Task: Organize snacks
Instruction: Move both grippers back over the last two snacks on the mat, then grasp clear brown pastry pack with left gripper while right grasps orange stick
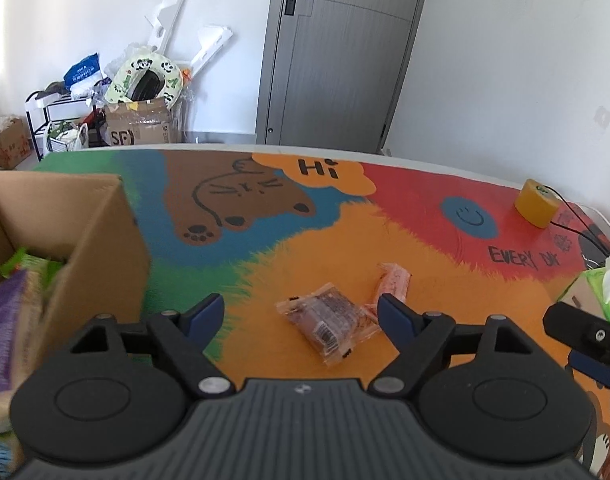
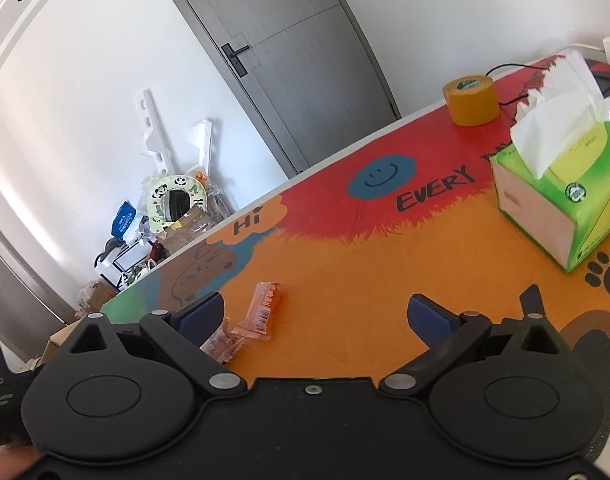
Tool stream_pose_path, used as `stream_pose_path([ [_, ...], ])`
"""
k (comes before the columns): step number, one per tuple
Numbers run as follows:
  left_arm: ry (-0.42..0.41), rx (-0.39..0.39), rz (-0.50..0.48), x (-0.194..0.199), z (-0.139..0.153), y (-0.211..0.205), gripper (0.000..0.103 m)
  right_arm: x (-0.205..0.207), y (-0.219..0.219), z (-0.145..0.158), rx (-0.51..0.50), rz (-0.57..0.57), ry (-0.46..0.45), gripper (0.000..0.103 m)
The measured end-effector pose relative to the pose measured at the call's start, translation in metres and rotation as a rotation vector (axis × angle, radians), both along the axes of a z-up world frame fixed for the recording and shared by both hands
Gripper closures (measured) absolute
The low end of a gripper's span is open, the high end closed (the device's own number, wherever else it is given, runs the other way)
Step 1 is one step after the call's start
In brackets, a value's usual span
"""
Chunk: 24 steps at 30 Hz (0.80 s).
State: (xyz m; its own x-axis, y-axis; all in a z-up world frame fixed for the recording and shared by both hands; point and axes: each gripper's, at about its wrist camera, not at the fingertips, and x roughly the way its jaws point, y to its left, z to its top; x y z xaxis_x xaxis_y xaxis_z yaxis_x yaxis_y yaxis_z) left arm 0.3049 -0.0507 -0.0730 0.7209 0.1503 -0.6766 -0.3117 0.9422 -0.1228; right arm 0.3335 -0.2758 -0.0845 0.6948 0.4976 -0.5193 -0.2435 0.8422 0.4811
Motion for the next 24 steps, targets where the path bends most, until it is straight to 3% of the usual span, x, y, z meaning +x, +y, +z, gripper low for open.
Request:
stream_pose_path([
  [11,0.042,-0.012,0.001,0.02,-0.03,-0.01,0.033,0.016,0.002,-0.017,-0.01,-0.01,0.025,0.005],
  [14,0.038,-0.042,-0.018,0.02,-0.035,-0.007,0.047,0.02,0.006,-0.02,-0.007,-0.005,0.026,0.005],
  [18,0.038,-0.035,-0.03,0.021,-0.035,-0.007,0.075,0.024,0.016,-0.023,-0.008,0.005,0.032,0.005],
  [24,0.023,-0.055,-0.029,0.016,-0.03,0.001,0.086,0.029,0.03,-0.023,-0.016,0.027,0.036,0.006],
])
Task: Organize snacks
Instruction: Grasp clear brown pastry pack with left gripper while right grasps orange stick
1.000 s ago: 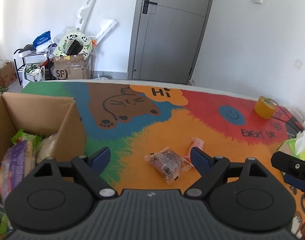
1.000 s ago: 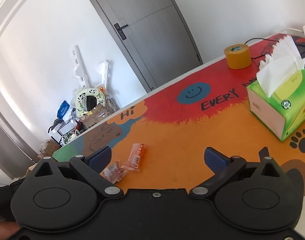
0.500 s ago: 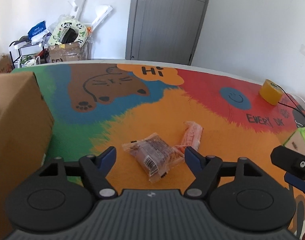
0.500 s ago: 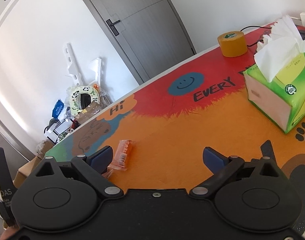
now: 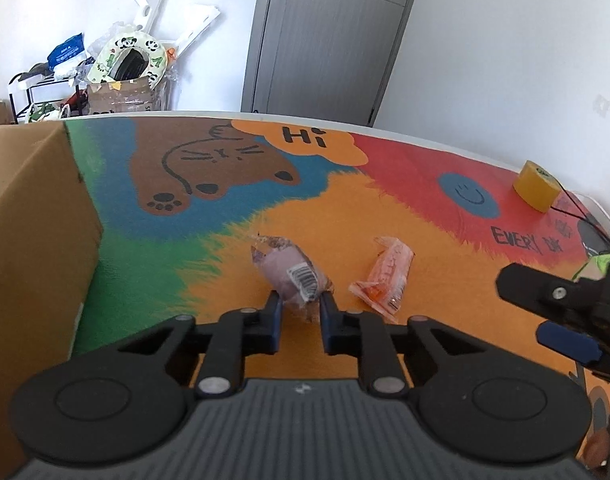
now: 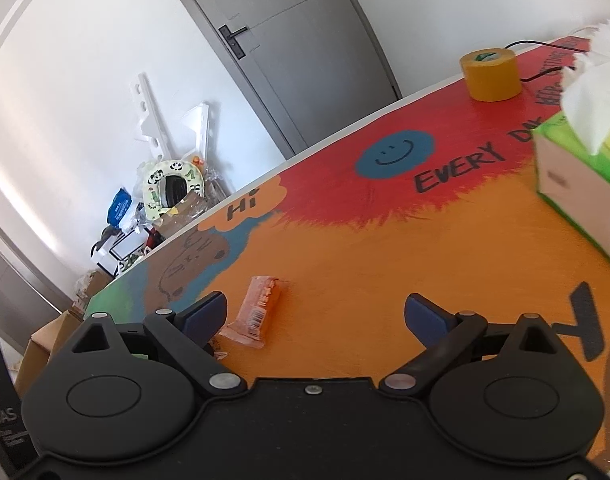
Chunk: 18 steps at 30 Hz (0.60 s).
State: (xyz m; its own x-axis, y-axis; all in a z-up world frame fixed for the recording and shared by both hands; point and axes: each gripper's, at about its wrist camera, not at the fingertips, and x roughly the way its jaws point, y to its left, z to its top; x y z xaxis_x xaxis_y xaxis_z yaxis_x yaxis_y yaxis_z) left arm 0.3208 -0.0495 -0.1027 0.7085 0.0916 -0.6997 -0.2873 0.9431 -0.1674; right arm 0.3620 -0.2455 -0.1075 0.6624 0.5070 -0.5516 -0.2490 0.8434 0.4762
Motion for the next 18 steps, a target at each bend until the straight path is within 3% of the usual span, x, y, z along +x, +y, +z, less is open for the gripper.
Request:
stream_pose_path([
  [18,-0.076,-0.054,0.035,-0.01,0.018,0.031,0.094,0.018,0.037,0.002,-0.008,0.045,0.028,0.023],
])
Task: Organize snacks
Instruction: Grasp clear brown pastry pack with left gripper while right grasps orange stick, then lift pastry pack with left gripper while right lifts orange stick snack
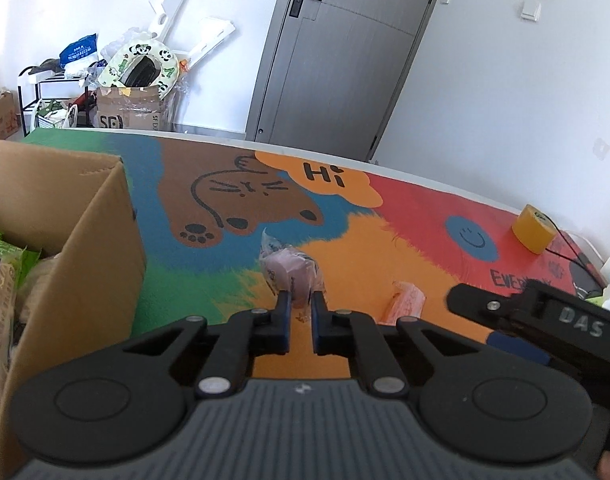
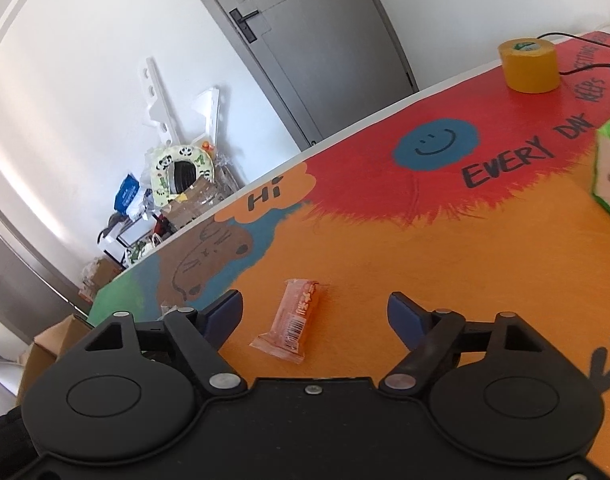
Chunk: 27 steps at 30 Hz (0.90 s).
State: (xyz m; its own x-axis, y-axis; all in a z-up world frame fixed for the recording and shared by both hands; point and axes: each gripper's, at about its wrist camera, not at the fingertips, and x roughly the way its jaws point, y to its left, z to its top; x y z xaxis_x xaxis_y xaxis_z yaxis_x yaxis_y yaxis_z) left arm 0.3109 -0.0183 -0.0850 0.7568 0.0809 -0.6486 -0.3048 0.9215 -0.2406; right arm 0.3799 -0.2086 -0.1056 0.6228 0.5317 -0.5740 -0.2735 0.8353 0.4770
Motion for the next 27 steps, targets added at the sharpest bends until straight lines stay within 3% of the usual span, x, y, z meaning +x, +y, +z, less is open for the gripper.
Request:
stream_pose_path([
  [6,-0.006,-0.028,0.004,-0.001,0.0,0.007,0.094,0.006,0.025,-0.005,-0.05,0.03,0.003,0.029],
  [7,-0.008,-0.029,0.005,-0.002,0.0,0.007,0.094,0.007,0.029,-0.006,-0.058,0.034,0.008,0.036],
  [8,-0.008,-0.031,0.005,-0.002,0.0,0.007,0.094,0.009,0.033,-0.009,-0.063,0.037,0.018,0.052],
  [10,-0.009,-0.031,0.007,-0.003,0.0,0.008,0.094,0.013,0.038,-0.016,-0.066,0.043,0.055,0.067],
  [13,-0.01,-0.031,0.008,-0.003,0.0,0.008,0.094,0.01,0.039,-0.019,-0.081,0.036,0.036,0.079],
  [27,-0.019,-0.031,-0.019,-0.025,0.005,-0.012,0.095,-0.024,-0.011,-0.016,-0.028,-0.016,0.031,0.083],
])
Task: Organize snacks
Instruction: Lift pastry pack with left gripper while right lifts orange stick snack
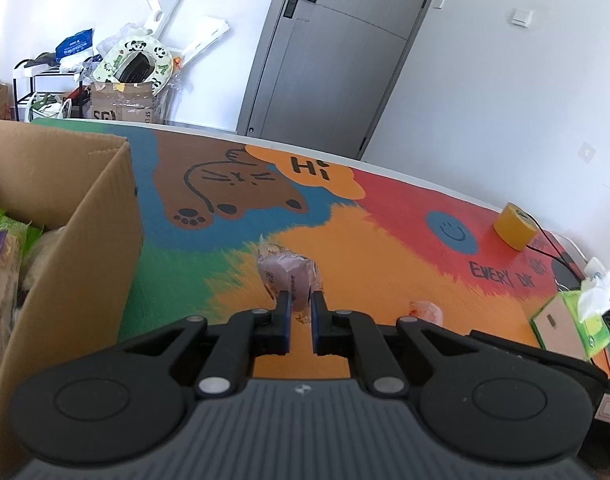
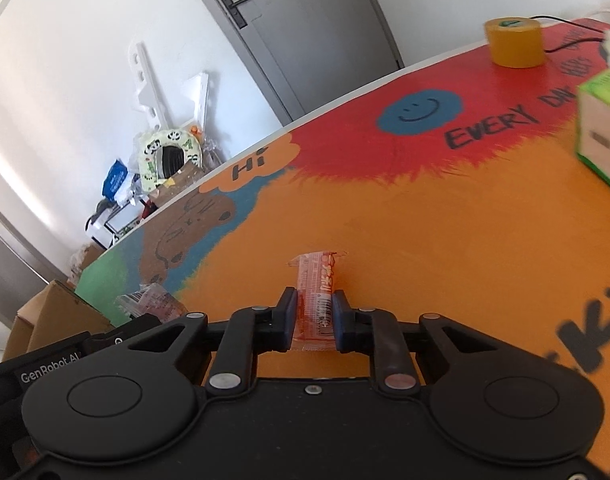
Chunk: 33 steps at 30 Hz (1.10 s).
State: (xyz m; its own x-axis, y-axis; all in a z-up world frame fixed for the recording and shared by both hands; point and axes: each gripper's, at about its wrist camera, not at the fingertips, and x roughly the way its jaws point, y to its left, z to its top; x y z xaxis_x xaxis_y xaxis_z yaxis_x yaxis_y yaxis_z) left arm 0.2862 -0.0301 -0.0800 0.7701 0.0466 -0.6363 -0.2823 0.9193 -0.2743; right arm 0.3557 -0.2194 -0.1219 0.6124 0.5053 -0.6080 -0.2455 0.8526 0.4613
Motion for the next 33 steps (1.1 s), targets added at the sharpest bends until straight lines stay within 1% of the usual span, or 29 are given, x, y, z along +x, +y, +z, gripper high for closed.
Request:
stream_pose_path([
  [5,-0.016,-0.004,-0.018,-0.014,0.007,-0.008,0.097,-0.018,-0.015,0.006,0.043,-0.01,-0.011,0.083],
  [6,-0.02,-0.005,-0.022,-0.017,0.009,-0.01,0.098,-0.021,-0.017,0.007,0.053,-0.012,-0.014,0.083],
  [7,-0.025,-0.006,-0.028,-0.021,0.01,-0.012,0.103,-0.024,-0.02,0.009,0.063,-0.013,-0.017,0.083],
  [11,-0.041,-0.007,-0.042,-0.032,0.017,-0.016,0.103,-0.035,-0.026,0.013,0.099,-0.014,-0.022,0.083],
  [15,-0.045,-0.002,-0.045,-0.04,0.019,-0.019,0.103,-0.043,-0.028,0.012,0.104,-0.011,-0.027,0.083],
  [17,-0.03,-0.005,-0.039,-0.038,0.018,-0.018,0.103,-0.044,-0.028,0.011,0.109,-0.011,-0.024,0.083],
  [18,-0.025,-0.005,-0.026,-0.037,0.018,-0.017,0.1,-0.044,-0.029,0.011,0.11,-0.013,-0.024,0.083],
  [20,-0.007,0.005,-0.016,-0.032,0.016,-0.016,0.099,-0.043,-0.032,0.01,0.11,-0.016,-0.023,0.083],
  [21,0.005,0.008,-0.016,-0.028,0.014,-0.016,0.094,-0.042,-0.033,0.009,0.108,-0.018,-0.023,0.083],
  [22,0.019,0.014,-0.016,-0.023,0.012,-0.017,0.086,-0.04,-0.034,0.008,0.105,-0.022,-0.021,0.083],
  [23,0.023,0.021,-0.015,-0.02,0.01,-0.017,0.082,-0.039,-0.035,0.008,0.103,-0.026,-0.018,0.083],
  [24,0.021,0.031,-0.011,-0.017,0.009,-0.018,0.072,-0.038,-0.037,0.007,0.102,-0.031,-0.016,0.083],
  [25,0.017,0.039,-0.008,-0.016,0.008,-0.018,0.061,-0.036,-0.038,0.006,0.101,-0.035,-0.014,0.083],
  [26,0.017,0.048,-0.003,-0.013,0.007,-0.019,0.054,-0.035,-0.039,0.005,0.1,-0.037,-0.013,0.083],
  [27,0.019,0.058,0.0,-0.01,0.006,-0.02,0.042,-0.033,-0.04,0.004,0.101,-0.039,-0.01,0.083],
  [28,0.022,0.072,-0.001,-0.006,0.005,-0.022,0.034,-0.032,-0.041,0.003,0.101,-0.04,-0.008,0.083],
  [31,0.03,0.113,-0.007,0.006,0.0,-0.026,0.03,-0.028,-0.042,0.0,0.1,-0.044,-0.003,0.083],
  [33,0.046,0.111,-0.004,0.013,-0.005,-0.026,0.03,-0.024,-0.043,-0.001,0.099,-0.047,-0.001,0.083],
])
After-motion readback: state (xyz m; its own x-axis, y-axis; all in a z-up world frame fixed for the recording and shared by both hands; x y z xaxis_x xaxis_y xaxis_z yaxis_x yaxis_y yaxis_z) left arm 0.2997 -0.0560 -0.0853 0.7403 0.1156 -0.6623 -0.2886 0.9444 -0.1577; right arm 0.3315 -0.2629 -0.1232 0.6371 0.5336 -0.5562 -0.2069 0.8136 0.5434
